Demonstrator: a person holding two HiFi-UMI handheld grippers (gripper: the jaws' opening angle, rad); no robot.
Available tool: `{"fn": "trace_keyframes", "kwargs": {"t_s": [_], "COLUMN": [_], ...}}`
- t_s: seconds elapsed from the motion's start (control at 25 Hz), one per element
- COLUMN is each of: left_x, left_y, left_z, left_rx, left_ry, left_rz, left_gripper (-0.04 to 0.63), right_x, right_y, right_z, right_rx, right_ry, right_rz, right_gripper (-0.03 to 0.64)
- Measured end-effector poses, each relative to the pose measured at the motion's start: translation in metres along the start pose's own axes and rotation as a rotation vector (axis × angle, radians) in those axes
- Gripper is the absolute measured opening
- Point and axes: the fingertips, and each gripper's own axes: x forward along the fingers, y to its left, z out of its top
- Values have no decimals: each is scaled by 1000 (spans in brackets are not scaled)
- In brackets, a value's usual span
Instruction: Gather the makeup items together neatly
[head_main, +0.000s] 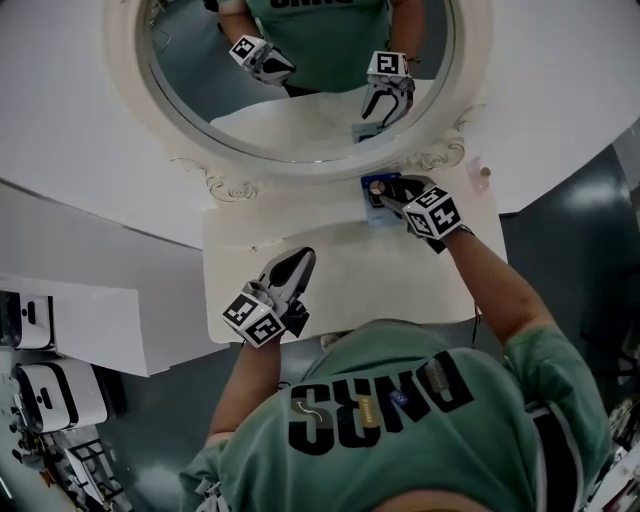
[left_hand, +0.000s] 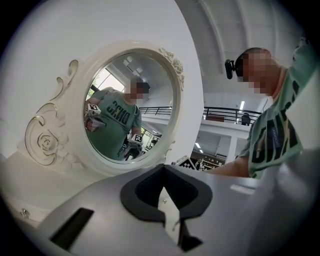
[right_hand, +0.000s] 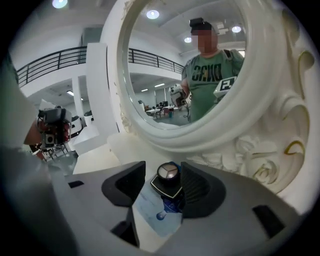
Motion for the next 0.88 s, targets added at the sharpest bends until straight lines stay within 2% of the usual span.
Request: {"fn": "trace_keyframes", "kwargs": {"t_s": [0.16,0.44,0.52,0.6,0.72,0.88], "left_x": [-14,-38,-43,-47,-55,-73], "left_y": [14,29,30,31,35,41], "left_z": [-10,-23,-24,-25,-22,-14], "left_rx": [-23,-40,-41,-42,-41,-30], "left_ry": [22,39,37,31,15,-15], "left_rz": [14,35,41,47,59,88], "left_gripper": [9,9,9,9,9,9], "right_x": [40,66,67,67,62,50], "right_y": [-10,-16,-15,-12,-3,50], "right_z": [-27,-33,-34,-33,-24,13], "right_rx": [-29,-55,-67,-98,-146,-190], "right_ry": [119,162,167,174,166,89], "right_rz": [-47,-71,-67,-64,-58,29], "right_gripper": [249,253,246,209,207,206]}}
